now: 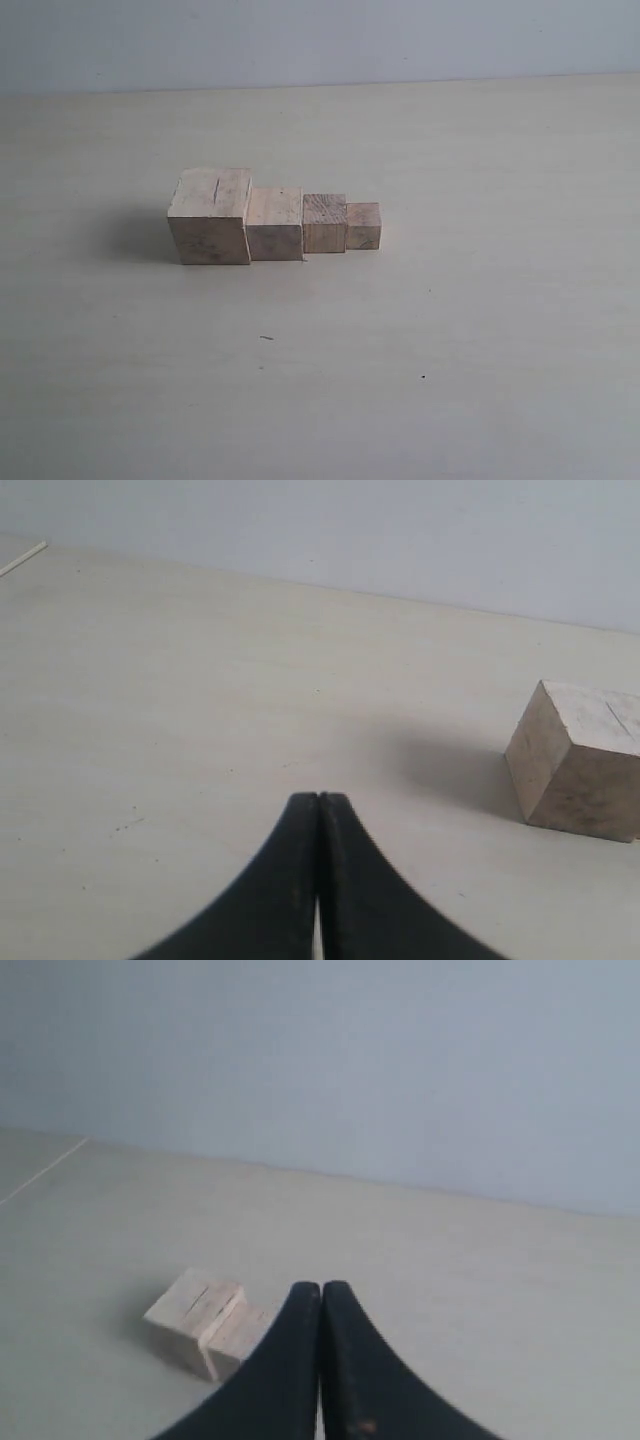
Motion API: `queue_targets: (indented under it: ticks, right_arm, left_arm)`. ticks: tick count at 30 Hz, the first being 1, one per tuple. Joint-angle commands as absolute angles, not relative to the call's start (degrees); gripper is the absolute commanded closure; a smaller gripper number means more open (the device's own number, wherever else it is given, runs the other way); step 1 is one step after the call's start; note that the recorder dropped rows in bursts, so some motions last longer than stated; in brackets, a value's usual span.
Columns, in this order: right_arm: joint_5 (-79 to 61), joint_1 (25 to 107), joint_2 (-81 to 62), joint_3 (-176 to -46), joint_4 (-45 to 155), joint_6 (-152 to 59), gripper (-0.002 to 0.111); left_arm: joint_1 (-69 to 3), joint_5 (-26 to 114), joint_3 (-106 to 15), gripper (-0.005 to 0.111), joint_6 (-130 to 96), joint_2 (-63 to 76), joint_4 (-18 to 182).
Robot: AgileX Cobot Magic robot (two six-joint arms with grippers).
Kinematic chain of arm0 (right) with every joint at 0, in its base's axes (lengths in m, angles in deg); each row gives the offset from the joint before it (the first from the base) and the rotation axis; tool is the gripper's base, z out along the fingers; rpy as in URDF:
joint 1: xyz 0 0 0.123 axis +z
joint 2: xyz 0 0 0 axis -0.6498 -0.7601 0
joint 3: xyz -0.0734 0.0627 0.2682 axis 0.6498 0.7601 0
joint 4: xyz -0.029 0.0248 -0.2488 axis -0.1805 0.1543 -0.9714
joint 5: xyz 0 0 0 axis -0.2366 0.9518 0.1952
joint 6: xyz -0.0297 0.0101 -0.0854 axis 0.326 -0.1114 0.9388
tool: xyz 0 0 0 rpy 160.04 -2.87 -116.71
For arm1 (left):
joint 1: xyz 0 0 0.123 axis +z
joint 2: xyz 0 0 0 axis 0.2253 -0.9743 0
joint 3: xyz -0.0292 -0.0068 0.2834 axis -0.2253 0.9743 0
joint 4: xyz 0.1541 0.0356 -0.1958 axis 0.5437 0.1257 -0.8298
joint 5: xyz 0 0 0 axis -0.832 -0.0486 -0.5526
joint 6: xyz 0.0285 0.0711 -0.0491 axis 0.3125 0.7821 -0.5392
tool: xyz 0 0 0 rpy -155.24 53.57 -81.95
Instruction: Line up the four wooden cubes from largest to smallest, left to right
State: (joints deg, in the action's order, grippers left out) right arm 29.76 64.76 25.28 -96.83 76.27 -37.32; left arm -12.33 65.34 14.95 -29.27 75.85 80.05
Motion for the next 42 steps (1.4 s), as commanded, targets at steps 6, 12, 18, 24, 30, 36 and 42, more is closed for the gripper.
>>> queue_targets:
  ticks: [6,12,18,24,30,36,42]
  right_arm:
    - [15.16,43.68,40.9,-76.95,77.61,-37.14,0.108]
    - [2.74,41.18,51.35,-56.99,79.11,-35.93,0.108]
    - [1.98,41.18,58.1,-50.59,77.88,-28.18,0.108]
    - [2.54,41.18,58.71,-50.59,75.96,-28.55,0.108]
    - [2.75,41.18,61.09,-46.86,60.65,-45.49,0.108]
    - [6.19,41.18,62.42,-46.32,59.17,-45.24,0.108]
    - [10.39,41.18,62.42,-46.32,58.91,-43.66,0.108]
  left_arm:
    - [-12.55,64.78,15.1,0.107,-28.8,76.18,80.27]
    - [-12.55,64.78,15.1,0.107,-28.8,76.18,80.27]
    - [-12.55,64.78,15.1,0.107,-28.8,76.18,80.27]
    - [-12.55,64.78,15.1,0.107,-28.8,76.18,80.27]
    - [-12.55,64.78,15.1,0.107,-28.8,76.18,80.27]
    - [-12.55,64.78,15.1,0.107,-28.8,76.18,80.27]
    - [-12.55,64.78,15.1,0.107,-28.8,76.18,80.27]
